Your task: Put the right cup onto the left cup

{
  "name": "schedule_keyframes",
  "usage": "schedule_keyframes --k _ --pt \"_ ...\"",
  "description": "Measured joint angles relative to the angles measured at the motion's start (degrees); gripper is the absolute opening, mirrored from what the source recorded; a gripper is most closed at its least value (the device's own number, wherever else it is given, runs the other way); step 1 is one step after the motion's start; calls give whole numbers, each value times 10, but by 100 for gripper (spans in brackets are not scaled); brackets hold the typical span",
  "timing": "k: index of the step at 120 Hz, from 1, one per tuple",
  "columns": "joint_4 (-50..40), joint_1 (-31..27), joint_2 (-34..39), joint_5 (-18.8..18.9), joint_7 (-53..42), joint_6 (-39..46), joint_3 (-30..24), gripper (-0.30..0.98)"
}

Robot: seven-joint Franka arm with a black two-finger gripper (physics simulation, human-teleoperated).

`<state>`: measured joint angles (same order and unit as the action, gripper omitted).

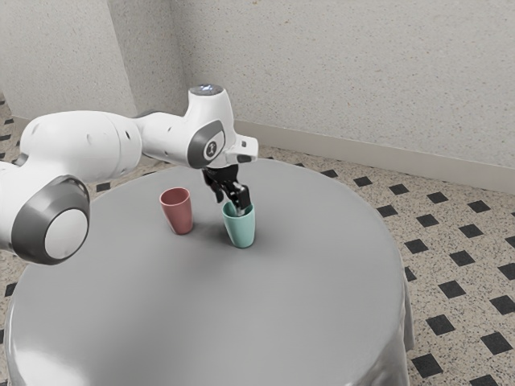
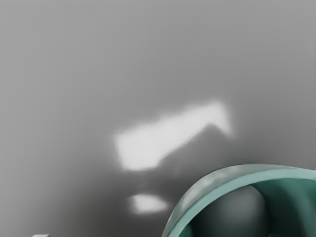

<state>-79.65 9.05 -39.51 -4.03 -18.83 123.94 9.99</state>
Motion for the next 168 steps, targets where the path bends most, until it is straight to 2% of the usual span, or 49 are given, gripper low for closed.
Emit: schedule_keyframes --k 10,19,30,44,69,91,106,123,148,168 --pt "-3 1 0 -2 0 1 -1 29" --pt "-5 2 0 -4 -1 2 -2 15" --pt "-6 2 0 -5 -1 2 -3 5" --pt "-6 3 2 -6 -1 1 -3 -3" --pt "-22 3 21 -6 0 -4 -5 -8" --pt "-120 6 142 -2 4 -16 -6 -9" --pt "-143 -1 217 2 7 -54 -6 -10" --pt "-151 -27 259 6 8 -95 -5 -10" --pt "-141 -79 246 4 -4 -127 -6 -10" --pt "-86 -103 200 0 -20 -141 -6 -10"
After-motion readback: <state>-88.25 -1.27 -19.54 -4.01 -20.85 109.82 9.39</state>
